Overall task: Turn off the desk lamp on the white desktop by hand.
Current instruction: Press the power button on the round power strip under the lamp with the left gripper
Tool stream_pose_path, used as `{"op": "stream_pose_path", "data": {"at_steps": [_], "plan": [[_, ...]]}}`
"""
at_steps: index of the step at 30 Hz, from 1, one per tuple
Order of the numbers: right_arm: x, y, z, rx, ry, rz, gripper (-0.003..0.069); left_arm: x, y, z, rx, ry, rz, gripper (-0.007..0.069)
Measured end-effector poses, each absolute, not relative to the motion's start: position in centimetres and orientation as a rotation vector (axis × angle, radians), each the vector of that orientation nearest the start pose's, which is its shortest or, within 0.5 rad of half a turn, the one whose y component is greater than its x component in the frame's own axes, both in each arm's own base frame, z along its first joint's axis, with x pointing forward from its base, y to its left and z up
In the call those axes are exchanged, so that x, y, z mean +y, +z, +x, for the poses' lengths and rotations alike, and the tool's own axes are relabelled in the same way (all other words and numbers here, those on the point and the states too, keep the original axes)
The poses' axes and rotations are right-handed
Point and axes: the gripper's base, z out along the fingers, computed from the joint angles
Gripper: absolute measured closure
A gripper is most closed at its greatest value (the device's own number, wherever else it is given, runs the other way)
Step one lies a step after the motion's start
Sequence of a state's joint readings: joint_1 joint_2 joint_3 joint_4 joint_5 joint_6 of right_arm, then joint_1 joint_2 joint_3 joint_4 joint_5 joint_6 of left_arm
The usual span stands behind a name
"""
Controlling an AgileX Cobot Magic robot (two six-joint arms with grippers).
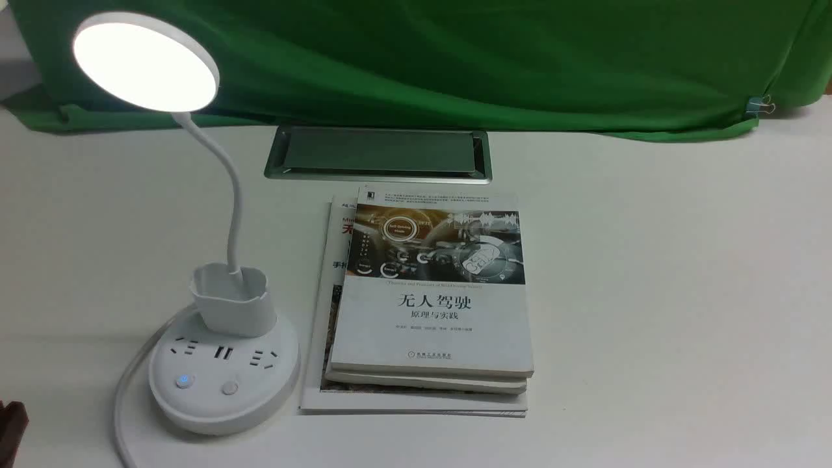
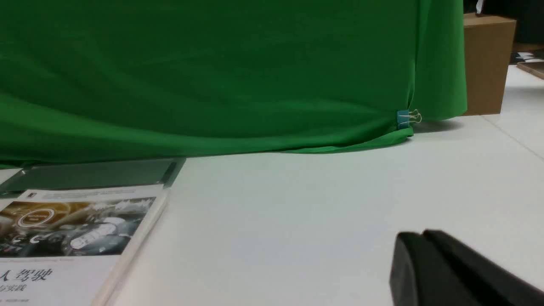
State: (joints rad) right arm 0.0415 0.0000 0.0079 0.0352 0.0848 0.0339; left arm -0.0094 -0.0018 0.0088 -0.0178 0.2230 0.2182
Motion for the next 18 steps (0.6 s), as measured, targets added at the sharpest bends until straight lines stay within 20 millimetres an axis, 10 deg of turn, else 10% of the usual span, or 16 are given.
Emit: {"op": "stream_pose_path", "data": {"at_steps": [18], "plan": [[0.26, 20.28, 5.68, 1.577, 0.089, 0.019, 0.0622, -0.09, 19.01, 5.58, 1.706, 0.14, 0.184, 0.0553]]}}
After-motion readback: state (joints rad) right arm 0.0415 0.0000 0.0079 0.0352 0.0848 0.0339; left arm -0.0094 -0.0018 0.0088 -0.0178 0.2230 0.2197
